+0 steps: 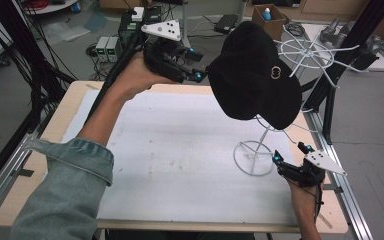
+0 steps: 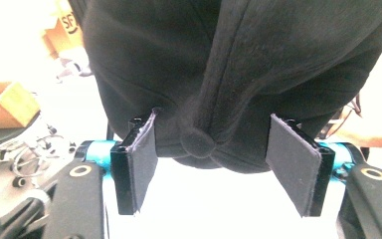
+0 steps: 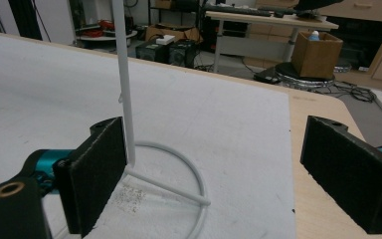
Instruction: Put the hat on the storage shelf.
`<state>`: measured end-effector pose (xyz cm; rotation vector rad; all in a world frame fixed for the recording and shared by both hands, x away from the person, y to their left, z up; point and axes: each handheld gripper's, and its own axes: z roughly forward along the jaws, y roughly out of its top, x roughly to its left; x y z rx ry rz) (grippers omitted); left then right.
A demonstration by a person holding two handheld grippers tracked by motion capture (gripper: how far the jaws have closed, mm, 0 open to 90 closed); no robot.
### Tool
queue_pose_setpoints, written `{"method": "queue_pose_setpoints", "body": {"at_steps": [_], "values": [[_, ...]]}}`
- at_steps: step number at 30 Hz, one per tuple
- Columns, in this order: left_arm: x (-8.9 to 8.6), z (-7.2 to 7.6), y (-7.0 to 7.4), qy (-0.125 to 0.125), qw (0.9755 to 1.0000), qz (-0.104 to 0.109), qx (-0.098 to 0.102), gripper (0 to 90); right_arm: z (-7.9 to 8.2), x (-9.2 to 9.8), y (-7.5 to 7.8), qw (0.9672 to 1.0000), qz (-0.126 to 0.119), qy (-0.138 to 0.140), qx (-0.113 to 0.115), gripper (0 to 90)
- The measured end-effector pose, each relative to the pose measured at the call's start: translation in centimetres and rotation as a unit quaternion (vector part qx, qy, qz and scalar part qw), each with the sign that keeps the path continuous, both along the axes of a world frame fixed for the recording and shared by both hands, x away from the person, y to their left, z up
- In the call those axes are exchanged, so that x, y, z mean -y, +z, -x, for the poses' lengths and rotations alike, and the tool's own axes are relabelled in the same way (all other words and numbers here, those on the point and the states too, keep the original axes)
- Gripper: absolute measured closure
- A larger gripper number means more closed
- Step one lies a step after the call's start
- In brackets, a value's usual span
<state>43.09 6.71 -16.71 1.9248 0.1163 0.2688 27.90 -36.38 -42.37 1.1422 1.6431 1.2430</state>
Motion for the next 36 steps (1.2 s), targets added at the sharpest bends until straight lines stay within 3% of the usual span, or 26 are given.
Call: {"method": "queue_pose_setpoints", "body": {"at_steps": [3,5,10,12,19,27,36], "values": [[-0.9,0.5,0.5,0.014,0.9999,0.007,0.007,33.8,0.0,0.0,0.0,1.0,-0.004,0.0,0.001,10.3],[-1.9,0.9,0.6,0.024,0.9993,0.027,0.012,33.1,0.0,0.0,0.0,1.0,-0.001,0.0,-0.002,10.2],[-4.3,1.6,0.5,0.051,0.9983,0.02,0.016,31.3,-0.2,-0.2,0.0,1.0,0.002,0.003,0.0,10.2],[-5.4,1.8,0.4,0.058,0.9977,0.031,0.019,30.7,-0.3,-0.4,0.0,1.0,-0.001,0.003,-0.001,10.2],[-9.0,3.2,-0.4,0.105,0.993,0.049,0.023,27.5,-0.5,-0.5,0.0,1.0,-0.004,0.004,-0.002,10.2],[-12.4,5.5,-2.4,0.184,0.9804,0.054,0.045,21.5,-0.4,-0.5,0.1,1.0,-0.003,0.005,-0.004,10.2],[-15.1,7.8,-6.6,0.235,0.9686,0.07,0.037,18.3,-0.4,-0.4,0.1,1.0,-0.001,0.002,-0.003,10.2]]}}
